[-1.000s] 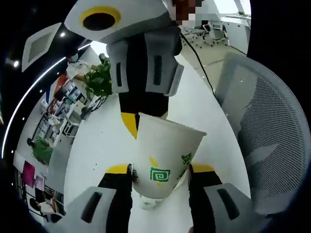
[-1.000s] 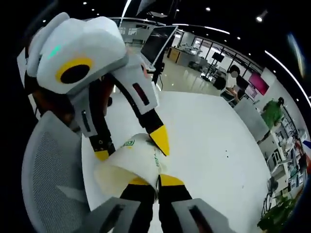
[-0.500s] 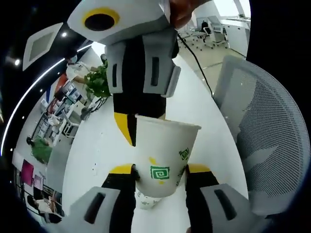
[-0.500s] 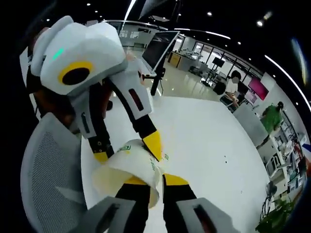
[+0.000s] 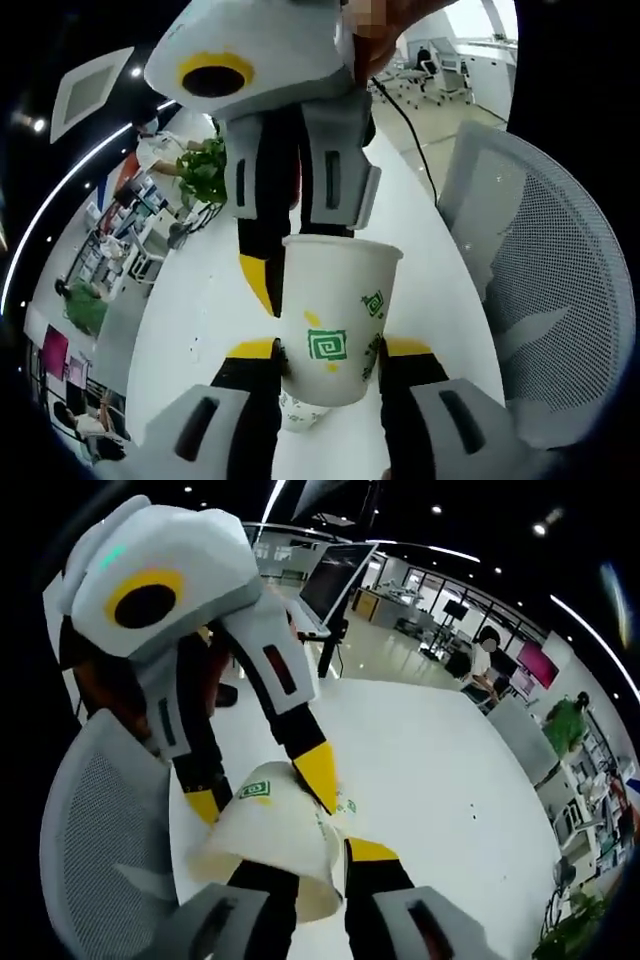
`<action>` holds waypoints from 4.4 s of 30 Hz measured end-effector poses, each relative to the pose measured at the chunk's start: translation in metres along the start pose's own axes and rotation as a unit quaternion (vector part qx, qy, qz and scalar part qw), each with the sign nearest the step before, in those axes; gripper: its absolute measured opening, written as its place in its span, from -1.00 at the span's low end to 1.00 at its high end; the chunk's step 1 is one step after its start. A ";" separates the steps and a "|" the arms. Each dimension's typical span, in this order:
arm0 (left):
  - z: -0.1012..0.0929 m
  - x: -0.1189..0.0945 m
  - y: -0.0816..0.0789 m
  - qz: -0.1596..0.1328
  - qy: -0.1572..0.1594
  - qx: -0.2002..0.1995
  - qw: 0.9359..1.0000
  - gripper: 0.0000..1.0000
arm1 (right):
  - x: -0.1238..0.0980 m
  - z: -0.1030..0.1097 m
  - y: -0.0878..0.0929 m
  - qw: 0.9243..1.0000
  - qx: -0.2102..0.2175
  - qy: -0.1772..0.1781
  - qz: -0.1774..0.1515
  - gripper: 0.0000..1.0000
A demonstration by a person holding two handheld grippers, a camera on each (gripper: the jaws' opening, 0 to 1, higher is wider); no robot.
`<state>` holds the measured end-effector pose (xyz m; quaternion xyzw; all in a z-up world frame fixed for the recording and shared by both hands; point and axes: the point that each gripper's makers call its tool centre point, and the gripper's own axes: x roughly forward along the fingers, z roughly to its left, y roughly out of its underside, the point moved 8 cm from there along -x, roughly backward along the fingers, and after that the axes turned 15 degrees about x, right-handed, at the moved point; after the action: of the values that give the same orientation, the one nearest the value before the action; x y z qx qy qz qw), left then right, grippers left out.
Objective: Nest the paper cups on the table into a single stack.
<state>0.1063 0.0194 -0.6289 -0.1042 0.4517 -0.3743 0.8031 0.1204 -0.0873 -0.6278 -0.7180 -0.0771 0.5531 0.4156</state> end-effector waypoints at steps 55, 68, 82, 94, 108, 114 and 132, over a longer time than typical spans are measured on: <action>-0.018 -0.017 0.038 0.003 -0.032 -0.173 0.984 0.03 | -0.002 -0.023 -0.004 0.993 0.109 -0.022 0.027 -1.00; -0.024 -0.028 0.049 -0.003 -0.049 -0.227 0.973 0.02 | 0.020 -0.026 -0.004 0.992 0.085 -0.034 0.091 -1.00; -0.033 -0.029 0.068 -0.003 -0.053 -0.245 0.968 -0.01 | 0.035 -0.031 -0.002 0.985 0.055 -0.030 0.159 -1.00; -0.034 -0.035 0.069 -0.008 -0.063 -0.251 0.966 -0.04 | 0.046 -0.027 -0.005 0.976 -0.004 -0.035 0.213 -1.00; -0.039 -0.038 0.077 -0.008 -0.072 -0.264 0.962 -0.04 | 0.066 -0.021 -0.010 0.962 -0.065 -0.049 0.261 -1.00; -0.040 -0.039 0.084 -0.006 -0.076 -0.270 0.960 -0.04 | 0.071 -0.021 -0.010 0.957 -0.082 -0.051 0.274 -1.00; -0.043 -0.034 0.087 -0.008 -0.069 -0.275 0.959 -0.04 | 0.081 -0.026 -0.010 0.953 -0.094 -0.060 0.283 -1.00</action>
<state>0.1056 0.1111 -0.6757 -0.3506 0.4800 -0.2336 0.7695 0.1768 -0.0482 -0.6795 -0.7116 0.0525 0.6804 0.1671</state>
